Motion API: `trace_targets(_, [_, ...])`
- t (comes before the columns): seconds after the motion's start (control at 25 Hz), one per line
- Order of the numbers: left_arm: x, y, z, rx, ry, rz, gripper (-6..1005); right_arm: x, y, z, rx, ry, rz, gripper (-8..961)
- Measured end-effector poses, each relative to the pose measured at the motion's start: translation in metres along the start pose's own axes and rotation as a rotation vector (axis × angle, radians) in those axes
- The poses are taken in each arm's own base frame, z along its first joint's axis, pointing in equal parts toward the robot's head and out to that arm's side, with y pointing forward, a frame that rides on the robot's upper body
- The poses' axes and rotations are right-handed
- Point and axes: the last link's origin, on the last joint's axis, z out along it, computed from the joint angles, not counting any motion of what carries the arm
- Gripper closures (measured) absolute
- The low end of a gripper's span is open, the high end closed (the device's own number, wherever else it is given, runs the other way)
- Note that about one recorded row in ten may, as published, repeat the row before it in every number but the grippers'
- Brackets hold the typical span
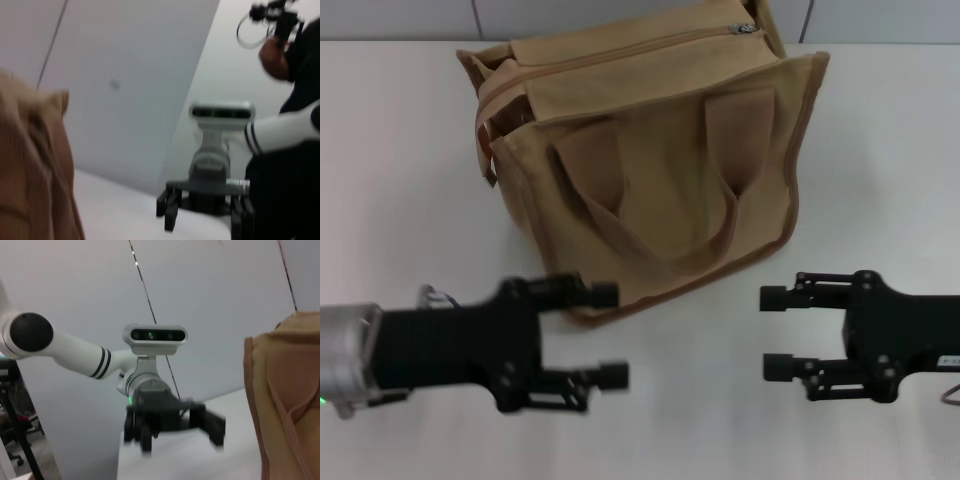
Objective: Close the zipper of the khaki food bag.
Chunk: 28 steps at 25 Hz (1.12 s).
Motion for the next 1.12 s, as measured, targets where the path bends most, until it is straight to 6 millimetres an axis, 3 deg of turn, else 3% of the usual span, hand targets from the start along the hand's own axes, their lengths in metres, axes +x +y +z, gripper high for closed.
trace_targets(0.2, [-0.013, -0.005, 0.010, 0.006, -0.060, -0.009, 161, 0.010, -0.003, 0.013, 0.010, 0.021, -0.006, 240])
trace_targets(0.44, [-0.014, -0.007, 0.006, 0.027, -0.076, -0.006, 163, 0.019, -0.006, 0.022, 0.011, 0.065, 0.015, 240])
trace_targets(1.12, [-0.014, -0.008, -0.003, 0.044, -0.083, -0.007, 163, 0.021, -0.005, 0.023, 0.010, 0.063, 0.004, 240])
